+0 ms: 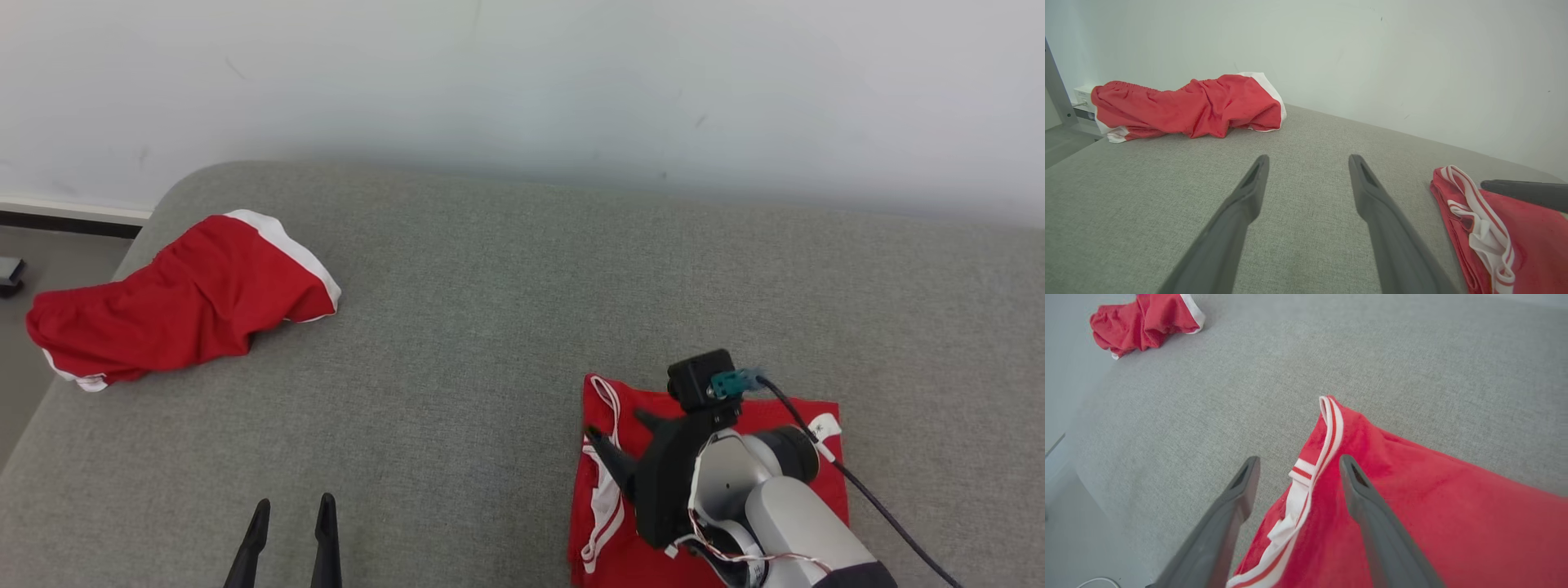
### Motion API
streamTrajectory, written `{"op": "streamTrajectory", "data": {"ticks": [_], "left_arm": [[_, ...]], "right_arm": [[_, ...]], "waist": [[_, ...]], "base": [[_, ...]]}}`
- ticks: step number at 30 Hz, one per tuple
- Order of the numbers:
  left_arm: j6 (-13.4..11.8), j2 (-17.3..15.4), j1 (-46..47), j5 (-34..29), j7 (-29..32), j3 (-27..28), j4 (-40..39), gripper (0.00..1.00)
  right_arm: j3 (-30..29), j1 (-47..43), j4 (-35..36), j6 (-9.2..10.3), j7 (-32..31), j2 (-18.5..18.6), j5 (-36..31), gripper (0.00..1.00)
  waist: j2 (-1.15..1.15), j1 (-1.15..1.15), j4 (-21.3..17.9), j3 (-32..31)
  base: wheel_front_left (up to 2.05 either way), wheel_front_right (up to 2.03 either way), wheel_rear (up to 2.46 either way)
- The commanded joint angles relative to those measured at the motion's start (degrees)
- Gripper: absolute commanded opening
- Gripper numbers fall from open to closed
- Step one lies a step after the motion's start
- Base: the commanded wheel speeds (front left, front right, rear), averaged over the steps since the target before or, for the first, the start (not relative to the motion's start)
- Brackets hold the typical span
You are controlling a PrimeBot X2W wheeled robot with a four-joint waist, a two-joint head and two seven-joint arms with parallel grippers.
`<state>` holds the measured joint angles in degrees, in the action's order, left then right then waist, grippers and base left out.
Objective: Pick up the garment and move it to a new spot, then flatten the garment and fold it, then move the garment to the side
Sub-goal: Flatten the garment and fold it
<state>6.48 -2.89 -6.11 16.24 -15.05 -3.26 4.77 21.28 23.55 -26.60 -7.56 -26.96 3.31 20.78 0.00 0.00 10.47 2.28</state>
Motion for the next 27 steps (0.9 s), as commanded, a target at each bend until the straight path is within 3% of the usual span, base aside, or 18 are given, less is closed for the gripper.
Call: {"op": "streamTrajectory", "data": {"ticks": [1, 6, 13, 27], "left_arm": [[-0.3, 0.0, -0.2, 0.0, -0.2, 0.3, 0.0, 1.00], [-0.3, 0.0, -0.7, -0.1, -0.2, 0.5, -0.1, 1.00], [-0.5, 0.0, -1.1, -0.8, -0.2, 0.8, -0.8, 1.00], [-0.6, 0.0, -0.7, -1.8, -0.2, 2.5, -0.7, 1.00]], "right_arm": [[0.1, 0.9, 0.6, 0.13, 1.2, -0.1, 0.6, 1.00], [-2.1, 2.2, 3.5, 0.13, 7.7, 0.1, 1.9, 1.00], [-8.1, -1.4, 7.4, 0.12, 16.2, 3.4, -1.3, 1.00], [-17.2, -18.9, 13.0, 0.12, 28.8, 9.2, -2.1, 1.00]], "waist": [[0.00, 0.00, -0.3, -0.2], [0.00, 0.00, -1.2, -1.2], [0.00, 0.00, -3.2, -3.3], [0.00, 0.00, -9.9, -4.9]], "base": [[0.00, 0.00, 0.00], [0.00, 0.00, 0.00], [0.00, 0.00, 0.00], [0.00, 0.00, 0.00]]}}
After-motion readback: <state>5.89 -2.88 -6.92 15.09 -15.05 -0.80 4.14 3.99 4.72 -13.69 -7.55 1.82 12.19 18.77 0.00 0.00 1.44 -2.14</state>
